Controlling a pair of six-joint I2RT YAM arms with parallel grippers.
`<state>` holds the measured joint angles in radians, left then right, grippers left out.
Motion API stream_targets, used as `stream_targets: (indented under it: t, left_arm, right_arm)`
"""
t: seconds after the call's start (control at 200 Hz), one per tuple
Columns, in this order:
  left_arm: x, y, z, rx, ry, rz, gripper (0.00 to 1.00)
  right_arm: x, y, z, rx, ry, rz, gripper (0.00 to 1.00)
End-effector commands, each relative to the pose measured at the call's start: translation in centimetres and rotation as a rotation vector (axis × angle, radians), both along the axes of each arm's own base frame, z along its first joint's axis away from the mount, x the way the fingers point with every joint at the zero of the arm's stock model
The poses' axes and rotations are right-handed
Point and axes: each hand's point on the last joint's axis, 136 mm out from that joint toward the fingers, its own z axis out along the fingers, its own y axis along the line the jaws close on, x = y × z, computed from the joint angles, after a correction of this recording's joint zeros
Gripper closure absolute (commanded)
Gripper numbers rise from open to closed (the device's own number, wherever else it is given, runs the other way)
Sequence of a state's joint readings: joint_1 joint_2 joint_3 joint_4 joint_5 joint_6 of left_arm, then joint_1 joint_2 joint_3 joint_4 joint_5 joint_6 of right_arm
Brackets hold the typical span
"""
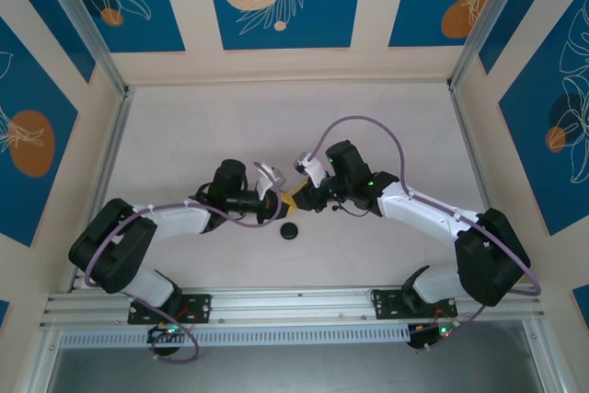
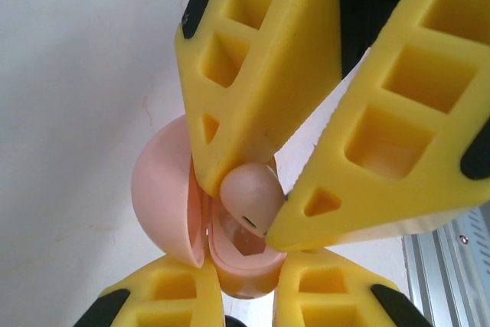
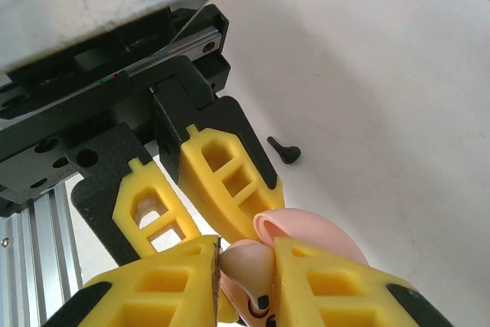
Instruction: Insert wireless bluetooth earbuds into charging case
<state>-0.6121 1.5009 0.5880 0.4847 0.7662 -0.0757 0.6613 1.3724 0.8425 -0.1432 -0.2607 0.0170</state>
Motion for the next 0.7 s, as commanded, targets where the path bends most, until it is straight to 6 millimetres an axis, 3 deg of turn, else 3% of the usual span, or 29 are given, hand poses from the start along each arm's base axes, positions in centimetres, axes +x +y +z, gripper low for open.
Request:
stream_targets:
  t: [0.0, 0.695]
  left_arm:
    - [-0.5, -1.0, 3.9, -0.099, -0.115, -0.074, 0.88]
    - [-1.3, -0.7, 4.1, -0.094, -0.129, -0.096, 0.88]
  right_arm:
    - [-0.4, -0.6, -1.7, -0.083, 0.042, 0.005, 0.76]
    - [1.2, -0.8, -1.1, -0.095, 0.047, -0.044, 0.74]
